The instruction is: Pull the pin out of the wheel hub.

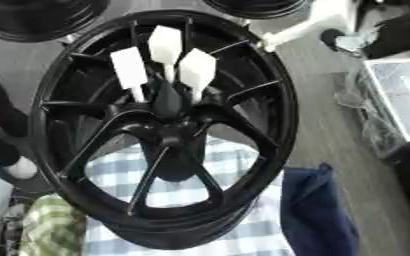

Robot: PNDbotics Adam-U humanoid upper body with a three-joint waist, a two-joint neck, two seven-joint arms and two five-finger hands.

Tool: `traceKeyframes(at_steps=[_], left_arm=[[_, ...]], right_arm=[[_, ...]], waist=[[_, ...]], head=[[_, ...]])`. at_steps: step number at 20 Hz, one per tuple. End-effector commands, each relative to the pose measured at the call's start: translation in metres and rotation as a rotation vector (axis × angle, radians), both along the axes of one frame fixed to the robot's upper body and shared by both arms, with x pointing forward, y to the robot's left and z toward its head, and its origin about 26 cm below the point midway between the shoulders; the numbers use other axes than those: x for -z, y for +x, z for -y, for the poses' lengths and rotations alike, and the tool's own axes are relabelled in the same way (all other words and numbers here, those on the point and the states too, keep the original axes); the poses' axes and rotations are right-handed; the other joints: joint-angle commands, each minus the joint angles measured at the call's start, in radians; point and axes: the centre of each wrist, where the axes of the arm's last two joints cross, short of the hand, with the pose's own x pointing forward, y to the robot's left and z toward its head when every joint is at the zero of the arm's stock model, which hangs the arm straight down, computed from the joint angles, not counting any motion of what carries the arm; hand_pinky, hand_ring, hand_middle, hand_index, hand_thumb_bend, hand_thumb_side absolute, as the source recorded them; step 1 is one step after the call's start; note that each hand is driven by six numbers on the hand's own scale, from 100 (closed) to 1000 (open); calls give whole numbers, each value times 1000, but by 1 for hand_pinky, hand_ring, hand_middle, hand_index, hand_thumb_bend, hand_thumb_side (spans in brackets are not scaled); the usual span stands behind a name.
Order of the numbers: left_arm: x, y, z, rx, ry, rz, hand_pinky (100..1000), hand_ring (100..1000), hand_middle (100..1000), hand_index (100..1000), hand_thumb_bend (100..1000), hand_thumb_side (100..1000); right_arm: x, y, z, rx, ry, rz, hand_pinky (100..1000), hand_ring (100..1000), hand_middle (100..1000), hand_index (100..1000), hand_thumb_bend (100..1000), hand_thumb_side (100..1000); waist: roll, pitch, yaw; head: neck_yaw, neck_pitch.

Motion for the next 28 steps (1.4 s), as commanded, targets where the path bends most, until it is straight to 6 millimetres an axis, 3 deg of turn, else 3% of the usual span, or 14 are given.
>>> traceKeyframes(at_steps=[1,6,10,12,13,14,15,17,21,28], left_arm=[[-11,0,-4,-14,18,37,759,741,728,689,100,848],[-11,0,-6,-26,17,38,759,742,729,689,100,849],[-12,0,-6,-28,17,39,759,742,730,689,100,849],[-11,0,-6,-28,17,38,759,743,731,689,100,849],[-11,0,-6,-28,17,38,759,743,731,689,100,850],[-11,0,-6,-28,17,38,759,743,731,689,100,850],[-11,-1,-6,-29,17,38,759,744,732,689,100,850],[-11,-1,-7,-30,16,37,759,744,732,689,100,851],[-11,-1,-6,-28,15,35,759,745,733,689,100,852],[-11,-1,-6,-25,16,35,759,747,735,690,100,853]], right_arm=[[-4,-8,37,130,33,83,742,466,429,588,169,100],[36,-19,86,301,54,64,745,469,434,589,193,100],[63,-29,108,378,25,30,747,475,440,594,207,100],[74,-32,114,378,-4,0,762,516,481,636,240,100],[78,-34,116,377,-22,-11,789,615,585,733,341,100],[81,-35,118,380,-42,-18,798,648,617,759,363,131],[83,-36,119,383,-60,-18,829,734,703,827,412,269],[86,-38,121,389,-91,-4,867,812,776,880,411,414],[88,-39,122,387,-102,36,876,839,804,896,376,483],[84,-35,119,407,-63,93,870,827,793,890,388,446]], waist=[[2,-11,-6],[5,-9,-14],[5,-7,-18],[5,-6,-19],[5,-6,-19],[5,-6,-19],[5,-6,-20],[4,-6,-20],[3,-5,-21],[-1,-6,-19]], head=[[9,-8],[24,-13],[30,-12],[32,-12],[34,-12],[35,-12],[37,-12],[39,-13],[38,-13],[25,-22]])
